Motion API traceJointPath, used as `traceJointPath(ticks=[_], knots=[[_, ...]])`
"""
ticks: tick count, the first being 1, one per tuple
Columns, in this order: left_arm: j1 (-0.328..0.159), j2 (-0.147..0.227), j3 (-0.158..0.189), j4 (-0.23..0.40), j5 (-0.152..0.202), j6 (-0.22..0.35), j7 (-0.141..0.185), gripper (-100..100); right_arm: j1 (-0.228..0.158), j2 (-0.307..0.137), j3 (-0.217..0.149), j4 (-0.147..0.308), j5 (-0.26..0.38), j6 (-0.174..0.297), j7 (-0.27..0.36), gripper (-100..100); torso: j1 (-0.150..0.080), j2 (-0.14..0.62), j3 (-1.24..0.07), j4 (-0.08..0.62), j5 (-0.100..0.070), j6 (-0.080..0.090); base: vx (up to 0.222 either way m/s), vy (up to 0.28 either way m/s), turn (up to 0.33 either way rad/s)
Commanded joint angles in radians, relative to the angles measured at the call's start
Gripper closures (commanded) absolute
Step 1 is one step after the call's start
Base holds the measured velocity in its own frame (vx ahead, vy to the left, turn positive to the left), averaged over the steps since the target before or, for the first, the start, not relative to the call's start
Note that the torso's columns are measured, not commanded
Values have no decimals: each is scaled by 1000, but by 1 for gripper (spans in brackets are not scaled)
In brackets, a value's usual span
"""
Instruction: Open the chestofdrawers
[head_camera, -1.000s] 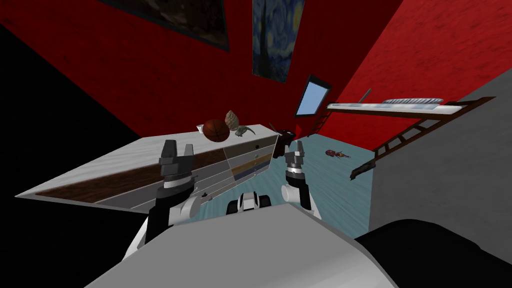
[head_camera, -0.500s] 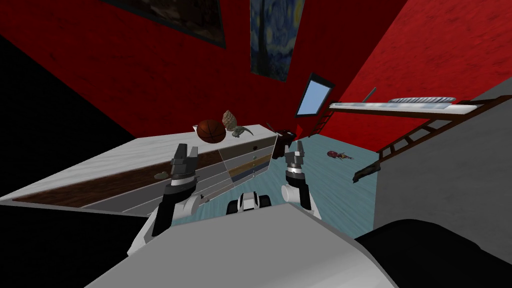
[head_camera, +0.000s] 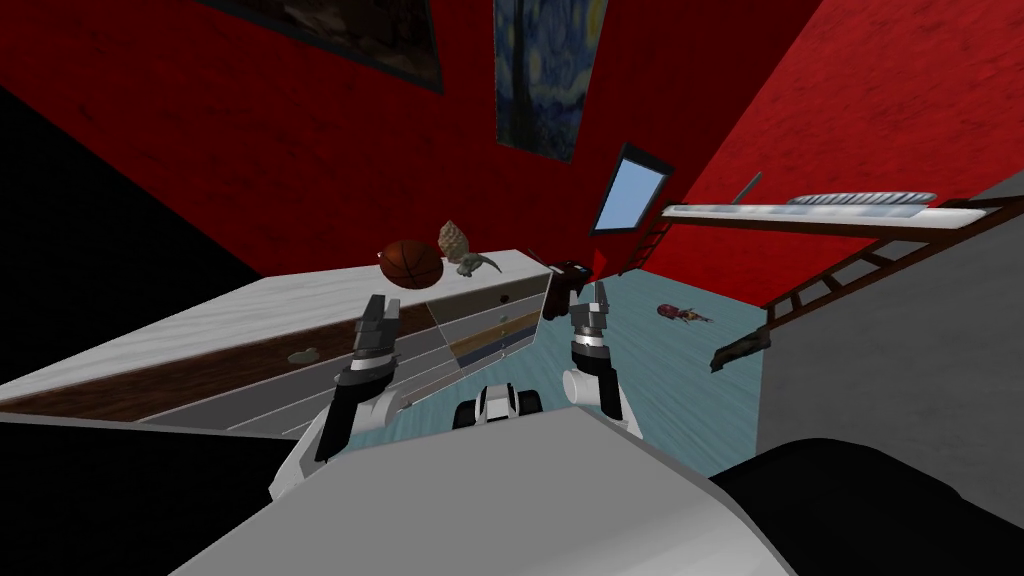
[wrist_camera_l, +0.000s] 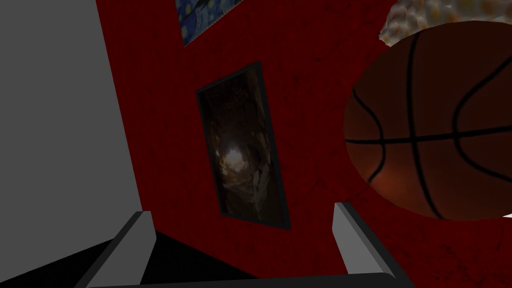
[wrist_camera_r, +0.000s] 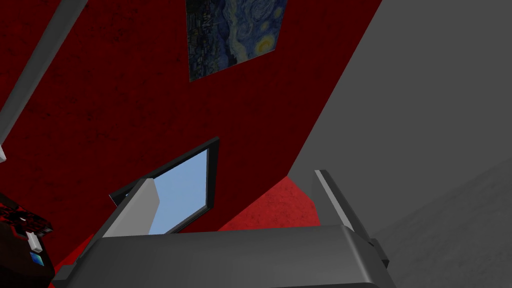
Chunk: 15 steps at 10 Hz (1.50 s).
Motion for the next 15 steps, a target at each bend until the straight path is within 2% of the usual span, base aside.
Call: traceJointPath(ticks=[1, 6, 8, 13, 15], knots=[[-30, 10, 10, 70, -6, -20, 2, -100, 0, 0, 0, 0, 0, 0, 0, 0, 1, 0, 0, 0, 0, 0, 40, -79, 24], [-61, 20, 23, 174, -14, -58, 6, -100, 0, 0, 0, 0, 0, 0, 0, 0, -3, -1, -1, 0, -1, 0, 39, -70, 20], [-93, 25, 36, 246, -22, -96, 10, -100, 0, 0, 0, 0, 0, 0, 0, 0, -3, -1, 0, 0, -1, 0, 56, -106, 39], [-125, 28, 50, 371, -30, -134, 15, -100, 0, 0, 0, 0, 0, 0, 0, 0, -1, 1, 0, 0, 0, 0, 36, -82, 22], [-158, 29, 63, 444, -38, -173, 19, -100, 0, 0, 0, 0, 0, 0, 0, 0, -3, -2, -1, -1, -1, 0, 63, -97, 37]])
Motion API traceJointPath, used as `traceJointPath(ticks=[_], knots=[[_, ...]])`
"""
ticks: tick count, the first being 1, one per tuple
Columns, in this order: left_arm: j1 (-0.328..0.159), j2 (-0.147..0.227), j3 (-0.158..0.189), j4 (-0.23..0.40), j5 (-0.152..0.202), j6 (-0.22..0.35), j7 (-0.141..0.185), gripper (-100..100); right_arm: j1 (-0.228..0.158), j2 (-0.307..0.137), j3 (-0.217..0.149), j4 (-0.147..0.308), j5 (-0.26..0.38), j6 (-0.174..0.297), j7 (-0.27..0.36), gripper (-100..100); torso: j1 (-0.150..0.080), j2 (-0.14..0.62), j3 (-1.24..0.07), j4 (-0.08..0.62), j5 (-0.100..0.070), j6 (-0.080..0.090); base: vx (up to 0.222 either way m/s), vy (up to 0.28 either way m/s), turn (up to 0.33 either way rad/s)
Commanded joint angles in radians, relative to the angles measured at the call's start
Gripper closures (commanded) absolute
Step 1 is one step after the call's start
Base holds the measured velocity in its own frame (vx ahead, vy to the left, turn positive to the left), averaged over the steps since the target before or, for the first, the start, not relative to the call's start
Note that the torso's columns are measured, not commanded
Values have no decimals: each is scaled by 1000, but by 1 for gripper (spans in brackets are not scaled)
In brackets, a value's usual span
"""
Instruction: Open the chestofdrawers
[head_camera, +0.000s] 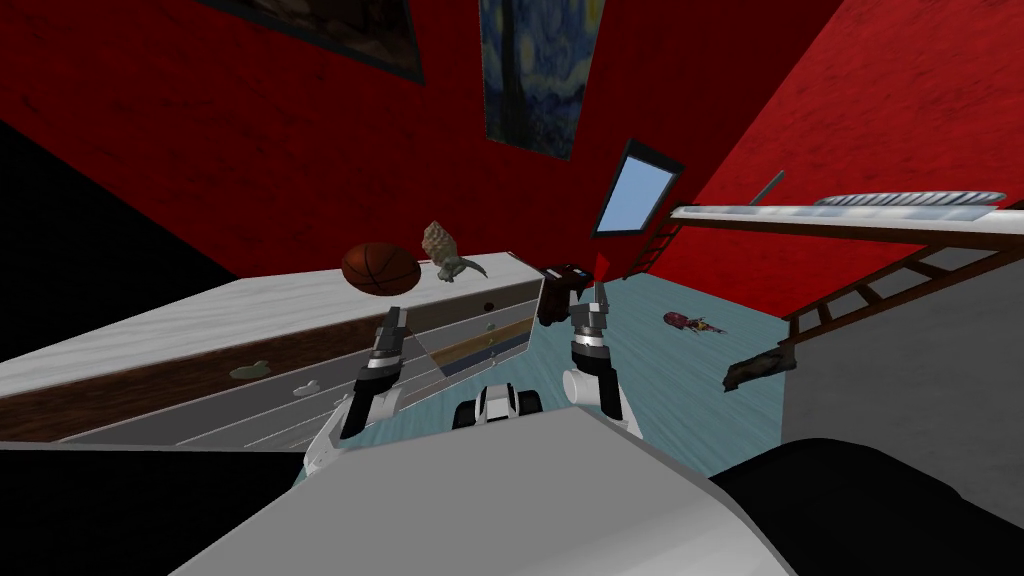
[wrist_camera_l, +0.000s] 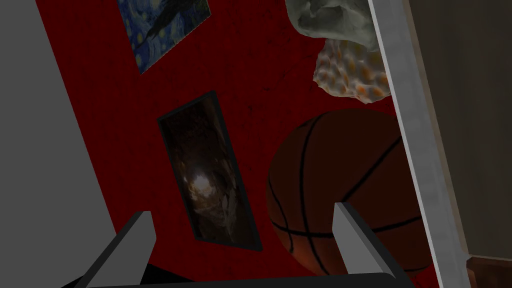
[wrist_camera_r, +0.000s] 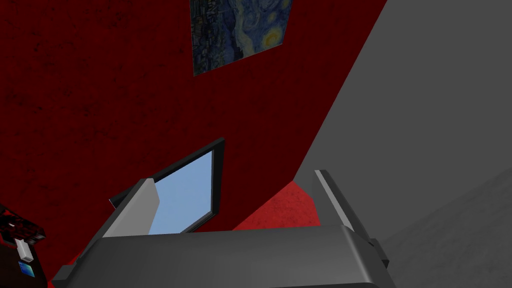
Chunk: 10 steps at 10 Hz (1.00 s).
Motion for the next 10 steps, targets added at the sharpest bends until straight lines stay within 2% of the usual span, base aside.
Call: traceJointPath(ticks=[1, 4, 5, 6, 7, 10], knots=[[-18, 1, 11, 78, -6, -31, 4, -100, 0, 0, 0, 0, 0, 0, 0, 0, -2, -1, -1, 0, -1, 0, 62, -107, 21], [-51, -2, 24, 171, -14, -71, 9, -100, 0, 0, 0, 0, 0, 0, 0, 0, 3, 3, 2, 1, 1, 0, 37, -85, 25], [-51, -2, 24, 179, -14, -71, 9, -100, 0, 0, 0, 0, 0, 0, 0, 0, 1, 2, 1, 1, 0, 0, 47, -79, 16], [-68, -5, 31, 223, -18, -91, 11, -100, 0, 0, 0, 0, 0, 0, 0, 0, 1, 1, 1, 0, 0, 0, 40, -79, 24], [-68, -5, 31, 230, -18, -91, 11, -100, 0, 0, 0, 0, 0, 0, 0, 0, 0, 1, 1, 0, 0, 0, 31, -69, 21], [-101, -12, 45, 318, -26, -130, 15, -100, 0, 0, 0, 0, 0, 0, 0, 0, 1, 2, 1, 0, 0, 0, 35, -86, 24]])
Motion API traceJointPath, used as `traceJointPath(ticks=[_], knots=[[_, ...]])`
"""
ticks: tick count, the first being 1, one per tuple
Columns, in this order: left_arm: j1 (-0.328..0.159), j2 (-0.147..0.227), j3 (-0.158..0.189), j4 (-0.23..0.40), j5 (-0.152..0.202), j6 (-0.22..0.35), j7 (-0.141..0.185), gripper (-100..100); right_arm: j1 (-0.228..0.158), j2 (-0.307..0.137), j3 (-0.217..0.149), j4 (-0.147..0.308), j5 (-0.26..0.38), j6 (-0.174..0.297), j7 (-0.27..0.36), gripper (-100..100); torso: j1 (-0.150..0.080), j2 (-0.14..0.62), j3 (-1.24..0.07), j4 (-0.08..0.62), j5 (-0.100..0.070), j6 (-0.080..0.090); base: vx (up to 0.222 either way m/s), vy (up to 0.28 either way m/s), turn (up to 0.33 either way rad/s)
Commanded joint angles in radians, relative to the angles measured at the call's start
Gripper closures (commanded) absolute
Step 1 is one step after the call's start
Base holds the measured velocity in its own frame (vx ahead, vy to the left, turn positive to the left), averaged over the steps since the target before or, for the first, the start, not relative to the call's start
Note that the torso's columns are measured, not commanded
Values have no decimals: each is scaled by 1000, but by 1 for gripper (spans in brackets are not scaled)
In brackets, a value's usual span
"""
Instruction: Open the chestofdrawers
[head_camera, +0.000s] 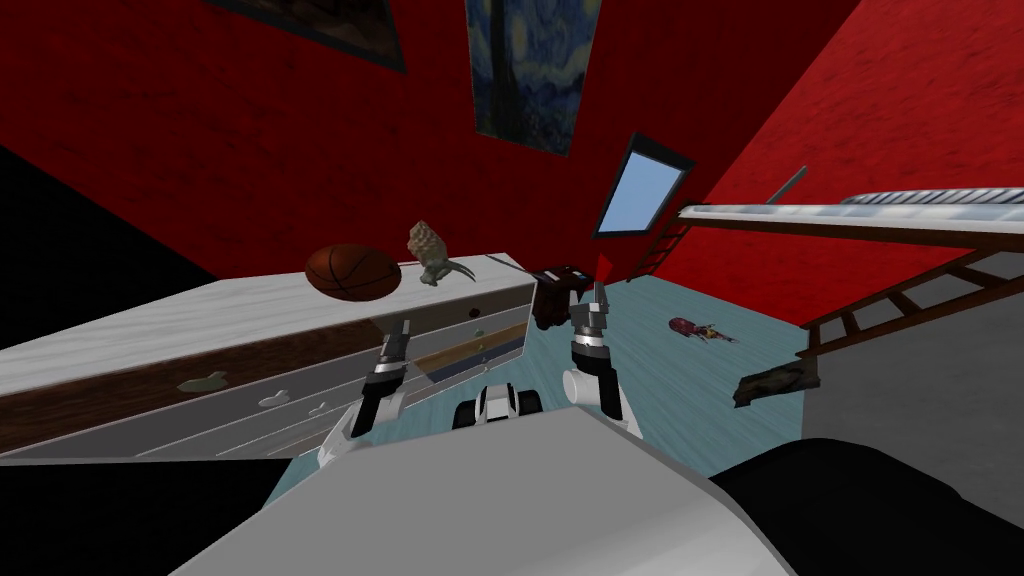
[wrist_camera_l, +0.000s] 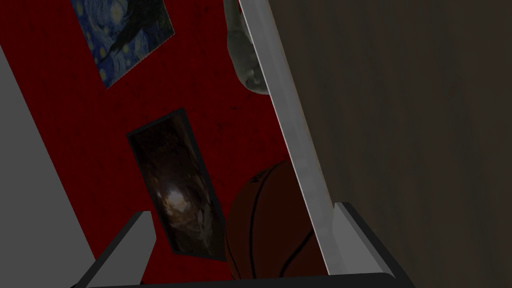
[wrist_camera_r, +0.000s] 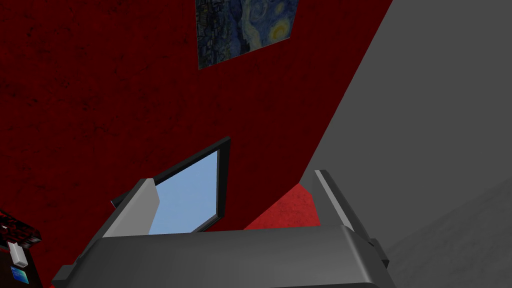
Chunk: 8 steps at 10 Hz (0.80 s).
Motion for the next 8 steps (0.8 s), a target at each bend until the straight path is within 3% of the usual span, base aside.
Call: traceJointPath(ticks=[1, 8], knots=[[-21, -2, 9, 64, -4, -22, 4, -100, 0, 0, 0, 0, 0, 0, 0, 0, 0, -1, -1, 0, 0, 0, 42, -79, 19], [-86, -26, 36, 253, -20, -98, 13, -100, 0, 0, 0, 0, 0, 0, 0, 0, 0, -1, 0, 0, 0, 0, 36, -78, 23]])
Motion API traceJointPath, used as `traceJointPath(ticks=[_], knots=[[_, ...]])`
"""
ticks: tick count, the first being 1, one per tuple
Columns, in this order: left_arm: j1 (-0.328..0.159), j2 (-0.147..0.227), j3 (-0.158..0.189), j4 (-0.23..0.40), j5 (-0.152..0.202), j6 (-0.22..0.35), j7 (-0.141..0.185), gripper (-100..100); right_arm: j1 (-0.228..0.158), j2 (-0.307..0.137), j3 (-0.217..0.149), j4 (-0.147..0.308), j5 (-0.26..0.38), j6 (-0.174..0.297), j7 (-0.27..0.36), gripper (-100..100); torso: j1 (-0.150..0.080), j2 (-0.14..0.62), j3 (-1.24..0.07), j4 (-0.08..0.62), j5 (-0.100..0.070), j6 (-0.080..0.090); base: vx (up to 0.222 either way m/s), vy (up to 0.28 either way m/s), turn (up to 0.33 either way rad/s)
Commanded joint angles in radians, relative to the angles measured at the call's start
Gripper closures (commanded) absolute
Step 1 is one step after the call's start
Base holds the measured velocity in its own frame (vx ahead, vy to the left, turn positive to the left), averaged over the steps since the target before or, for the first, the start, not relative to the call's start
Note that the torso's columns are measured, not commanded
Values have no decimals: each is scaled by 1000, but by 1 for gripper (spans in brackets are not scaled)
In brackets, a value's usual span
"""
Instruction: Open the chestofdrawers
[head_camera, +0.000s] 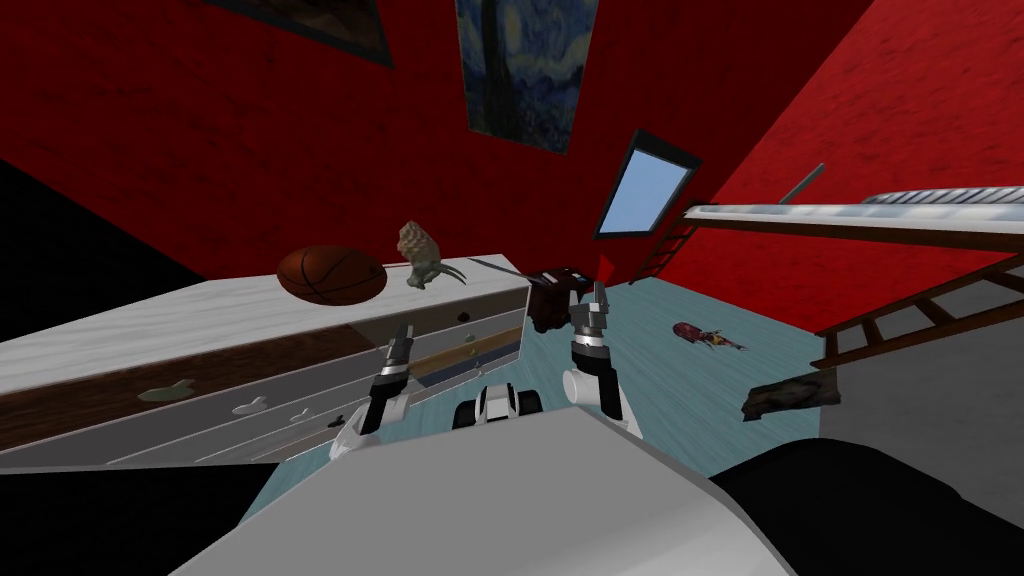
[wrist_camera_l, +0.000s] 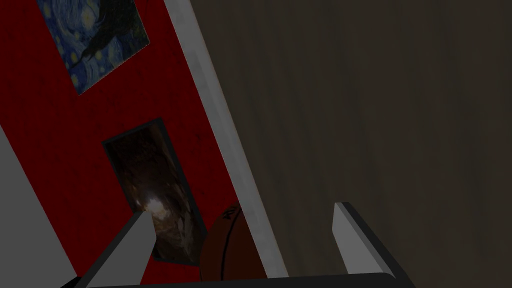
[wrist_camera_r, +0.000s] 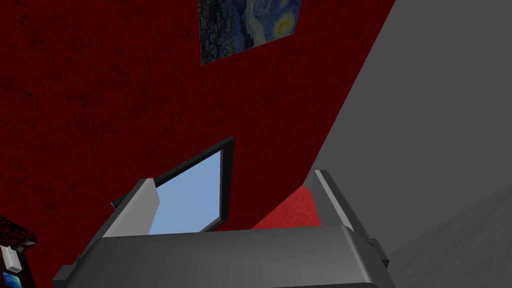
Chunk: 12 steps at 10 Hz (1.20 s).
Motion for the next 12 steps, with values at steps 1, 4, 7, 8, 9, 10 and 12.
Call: traceJointPath(ticks=[1, 4, 7, 8, 9, 10, 12], knots=[[-28, -17, 13, 81, -8, -41, 4, -100, 0, 0, 0, 0, 0, 0, 0, 0, -1, 0, 0, 0, 0, 0, 56, -132, 41], [-42, -28, 19, 145, -12, -58, 6, -100, 0, 0, 0, 0, 0, 0, 0, 0, 2, 1, 0, 0, 1, 0, 34, -80, 19], [-78, -74, 34, 253, -20, -100, 11, -100, 0, 0, 0, 0, 0, 0, 0, 0, -1, 0, 0, 0, 0, 0, 35, -98, 33], [-87, -95, 38, 281, -23, -112, 12, -100, 0, 0, 0, 0, 0, 0, 0, 0, -2, -1, 0, 0, -1, 0, 44, -127, 24], [-95, -120, 42, 306, -25, -121, 13, -100, 0, 0, 0, 0, 0, 0, 0, 0, -1, 0, 0, 0, -1, 0, 38, -109, 20], [-102, -148, 44, 326, -26, -129, 14, -100, 0, 0, 0, 0, 0, 0, 0, 0, 1, 0, 0, 0, 0, 0, 33, -70, 21], [-111, -209, 48, 355, -29, -141, 15, -100, 0, 0, 0, 0, 0, 0, 0, 0, 3, 1, 0, 0, 1, 0, 29, -42, 14]])
